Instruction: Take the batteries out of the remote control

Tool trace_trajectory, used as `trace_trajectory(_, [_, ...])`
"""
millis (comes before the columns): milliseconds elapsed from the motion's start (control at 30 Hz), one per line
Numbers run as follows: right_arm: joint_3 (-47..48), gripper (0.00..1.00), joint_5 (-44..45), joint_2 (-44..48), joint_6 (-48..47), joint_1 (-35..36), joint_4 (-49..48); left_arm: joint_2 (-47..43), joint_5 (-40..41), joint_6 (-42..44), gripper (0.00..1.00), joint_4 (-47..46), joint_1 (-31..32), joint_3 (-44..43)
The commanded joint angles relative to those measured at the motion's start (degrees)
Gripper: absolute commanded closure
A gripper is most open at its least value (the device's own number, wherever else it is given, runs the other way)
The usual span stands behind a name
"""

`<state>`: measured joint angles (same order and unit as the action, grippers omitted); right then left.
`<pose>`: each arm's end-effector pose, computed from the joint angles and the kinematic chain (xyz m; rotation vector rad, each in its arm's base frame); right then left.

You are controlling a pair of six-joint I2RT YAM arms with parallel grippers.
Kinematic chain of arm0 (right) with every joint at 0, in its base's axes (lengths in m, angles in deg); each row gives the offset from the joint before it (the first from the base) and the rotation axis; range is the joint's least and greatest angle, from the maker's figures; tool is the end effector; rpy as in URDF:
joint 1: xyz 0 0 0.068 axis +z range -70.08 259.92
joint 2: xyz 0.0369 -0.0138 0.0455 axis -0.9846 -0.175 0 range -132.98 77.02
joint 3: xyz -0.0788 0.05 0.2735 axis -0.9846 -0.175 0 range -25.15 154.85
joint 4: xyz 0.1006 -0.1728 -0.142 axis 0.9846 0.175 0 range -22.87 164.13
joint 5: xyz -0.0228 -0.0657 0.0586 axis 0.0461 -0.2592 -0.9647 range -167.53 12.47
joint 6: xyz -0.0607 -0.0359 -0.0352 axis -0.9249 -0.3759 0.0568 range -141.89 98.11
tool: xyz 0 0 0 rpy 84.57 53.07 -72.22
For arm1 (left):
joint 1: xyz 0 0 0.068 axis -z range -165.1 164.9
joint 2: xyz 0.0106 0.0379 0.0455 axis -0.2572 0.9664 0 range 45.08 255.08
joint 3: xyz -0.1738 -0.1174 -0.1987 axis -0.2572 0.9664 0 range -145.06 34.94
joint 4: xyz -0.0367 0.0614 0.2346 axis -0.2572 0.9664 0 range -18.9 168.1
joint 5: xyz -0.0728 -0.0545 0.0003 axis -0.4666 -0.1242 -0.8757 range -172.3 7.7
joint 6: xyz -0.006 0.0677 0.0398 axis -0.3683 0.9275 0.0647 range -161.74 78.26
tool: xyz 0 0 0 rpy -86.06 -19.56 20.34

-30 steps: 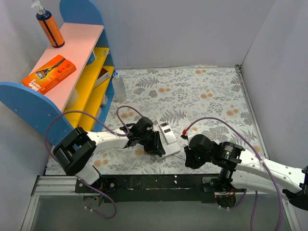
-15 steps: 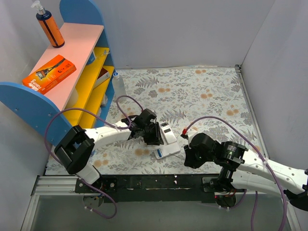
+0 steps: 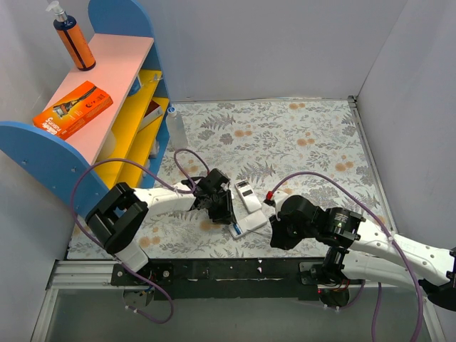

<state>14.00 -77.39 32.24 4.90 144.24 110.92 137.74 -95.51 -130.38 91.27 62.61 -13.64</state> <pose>0.0632 0.1310 0.2411 -0.8231 2.4263 0.6742 0.1898 -0.2316 0.1527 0.9747 -2.8392 0.7662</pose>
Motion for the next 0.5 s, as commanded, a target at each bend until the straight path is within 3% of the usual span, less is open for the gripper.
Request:
trace_trajectory(0, [3.47, 0.99, -0.15, -0.14, 0.54, 0.02, -0.03, -3.10, -3.83, -1.44, 0.75, -2.84, 0.11, 4.00])
trace_trajectory(133, [5.22, 0.99, 7.66, -0.58, 3.09, 0.02, 4.72, -5.56, -5.94, -4.16, 0.75, -6.44, 0.90, 7.79])
trace_trajectory(467, [6.28, 0.99, 13.92, 1.27, 7.66, 0.11, 7.36, -7.15, -10.43, -9.27, 0.75, -17.08, 5.11, 12.45])
